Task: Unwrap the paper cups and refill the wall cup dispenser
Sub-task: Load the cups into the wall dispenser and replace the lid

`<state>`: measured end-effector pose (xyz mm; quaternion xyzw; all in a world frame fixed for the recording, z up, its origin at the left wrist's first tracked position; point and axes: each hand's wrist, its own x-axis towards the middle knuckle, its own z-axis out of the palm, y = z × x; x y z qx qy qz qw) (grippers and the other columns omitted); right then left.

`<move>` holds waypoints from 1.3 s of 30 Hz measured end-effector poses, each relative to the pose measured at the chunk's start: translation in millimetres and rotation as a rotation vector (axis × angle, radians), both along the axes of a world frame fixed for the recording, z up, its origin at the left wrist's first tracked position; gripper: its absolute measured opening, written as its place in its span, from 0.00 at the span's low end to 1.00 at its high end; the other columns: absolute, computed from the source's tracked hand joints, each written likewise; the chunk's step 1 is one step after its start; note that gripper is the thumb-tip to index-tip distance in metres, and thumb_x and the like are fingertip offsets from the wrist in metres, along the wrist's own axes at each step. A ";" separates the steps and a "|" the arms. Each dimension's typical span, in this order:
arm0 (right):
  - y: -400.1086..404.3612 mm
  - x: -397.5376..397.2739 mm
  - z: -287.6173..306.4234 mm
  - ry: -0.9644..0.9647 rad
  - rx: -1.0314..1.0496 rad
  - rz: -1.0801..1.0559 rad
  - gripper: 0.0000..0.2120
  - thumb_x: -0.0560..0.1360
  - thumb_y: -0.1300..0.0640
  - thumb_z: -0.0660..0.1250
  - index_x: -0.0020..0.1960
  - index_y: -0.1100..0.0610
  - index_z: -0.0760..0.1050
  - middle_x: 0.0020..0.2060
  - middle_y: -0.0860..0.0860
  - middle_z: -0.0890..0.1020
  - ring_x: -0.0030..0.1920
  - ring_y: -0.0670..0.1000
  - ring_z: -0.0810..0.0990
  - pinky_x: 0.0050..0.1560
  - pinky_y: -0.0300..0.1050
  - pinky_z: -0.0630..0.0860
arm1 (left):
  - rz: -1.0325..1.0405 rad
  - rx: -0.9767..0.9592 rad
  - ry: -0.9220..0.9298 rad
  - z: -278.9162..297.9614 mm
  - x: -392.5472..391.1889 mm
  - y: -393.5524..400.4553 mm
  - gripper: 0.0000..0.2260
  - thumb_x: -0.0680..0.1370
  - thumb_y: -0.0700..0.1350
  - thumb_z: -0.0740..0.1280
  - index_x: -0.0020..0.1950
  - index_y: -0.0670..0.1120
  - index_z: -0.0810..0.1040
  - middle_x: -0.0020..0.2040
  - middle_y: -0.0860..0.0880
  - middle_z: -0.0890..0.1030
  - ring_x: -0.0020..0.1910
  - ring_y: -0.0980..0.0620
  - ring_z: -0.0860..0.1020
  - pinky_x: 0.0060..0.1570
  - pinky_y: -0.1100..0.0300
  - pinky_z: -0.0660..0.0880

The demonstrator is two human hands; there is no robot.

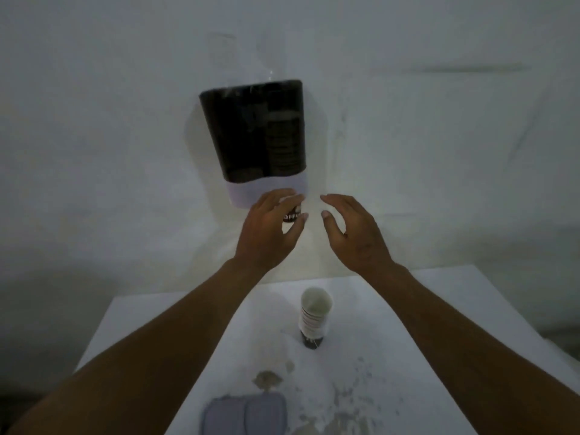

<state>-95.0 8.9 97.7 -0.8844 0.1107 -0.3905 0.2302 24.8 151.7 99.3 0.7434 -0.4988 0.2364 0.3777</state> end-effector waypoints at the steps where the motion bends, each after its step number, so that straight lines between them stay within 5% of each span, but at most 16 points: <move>1: 0.5 -8.4 -15.1 0.016 0.028 -0.001 0.17 0.80 0.53 0.61 0.66 0.58 0.76 0.61 0.54 0.80 0.62 0.52 0.78 0.63 0.53 0.76 | 0.001 0.030 0.028 -15.0 -6.2 -0.9 0.17 0.79 0.50 0.68 0.65 0.44 0.80 0.62 0.46 0.81 0.62 0.47 0.78 0.62 0.51 0.76; 9: 5.8 -52.1 -115.1 0.238 0.265 0.020 0.20 0.80 0.54 0.65 0.71 0.54 0.71 0.67 0.50 0.76 0.67 0.49 0.74 0.67 0.38 0.69 | 0.004 0.268 0.300 -105.8 -42.8 5.3 0.21 0.79 0.55 0.67 0.70 0.50 0.76 0.69 0.51 0.76 0.68 0.52 0.73 0.67 0.55 0.72; 14: 8.9 -57.5 -156.6 0.472 0.483 0.095 0.35 0.76 0.51 0.71 0.78 0.50 0.58 0.75 0.48 0.67 0.73 0.49 0.67 0.71 0.47 0.69 | 0.015 0.410 0.494 -141.9 -50.5 9.1 0.25 0.78 0.57 0.68 0.73 0.51 0.72 0.73 0.52 0.73 0.71 0.52 0.71 0.69 0.59 0.66; 19: 5.4 -41.0 -188.0 0.581 0.661 0.160 0.48 0.69 0.44 0.77 0.79 0.47 0.52 0.76 0.47 0.66 0.72 0.49 0.68 0.68 0.44 0.70 | -0.007 0.393 0.638 -168.7 -44.8 9.2 0.24 0.78 0.55 0.69 0.73 0.49 0.73 0.69 0.51 0.77 0.65 0.52 0.77 0.61 0.54 0.78; 23: 5.8 -39.7 -192.6 0.512 0.764 0.174 0.37 0.68 0.47 0.78 0.71 0.45 0.63 0.61 0.40 0.75 0.55 0.37 0.76 0.46 0.22 0.72 | -0.019 0.312 0.769 -168.9 -47.3 8.5 0.24 0.79 0.52 0.69 0.74 0.49 0.72 0.68 0.49 0.78 0.62 0.51 0.80 0.55 0.63 0.80; 27: 1.2 -28.1 -197.6 0.484 0.771 0.180 0.34 0.68 0.44 0.77 0.69 0.46 0.67 0.57 0.40 0.78 0.56 0.41 0.77 0.50 0.28 0.75 | 0.013 0.246 0.917 -165.7 -43.1 4.6 0.21 0.83 0.49 0.63 0.76 0.51 0.68 0.69 0.50 0.77 0.62 0.56 0.77 0.53 0.77 0.73; 31: -0.1 -17.2 -183.1 0.424 0.780 0.150 0.33 0.70 0.43 0.75 0.70 0.49 0.67 0.57 0.41 0.78 0.55 0.44 0.78 0.52 0.37 0.78 | 0.026 0.192 1.000 -164.2 -39.4 14.7 0.21 0.83 0.44 0.61 0.77 0.50 0.66 0.69 0.47 0.76 0.62 0.56 0.76 0.48 0.80 0.71; 35: 0.8 -6.3 -147.5 0.309 0.870 0.153 0.24 0.74 0.42 0.70 0.67 0.47 0.70 0.57 0.42 0.80 0.56 0.43 0.79 0.51 0.37 0.77 | -0.009 0.200 1.056 -145.5 -38.6 24.6 0.24 0.80 0.47 0.66 0.76 0.51 0.68 0.68 0.49 0.78 0.63 0.52 0.78 0.56 0.66 0.76; 39: 13.9 4.1 -101.2 0.229 0.903 0.195 0.23 0.73 0.38 0.70 0.64 0.46 0.73 0.55 0.43 0.83 0.55 0.43 0.82 0.54 0.42 0.80 | -0.160 0.092 1.378 -101.2 -40.4 32.2 0.20 0.78 0.52 0.69 0.70 0.55 0.74 0.60 0.53 0.82 0.60 0.50 0.80 0.55 0.55 0.78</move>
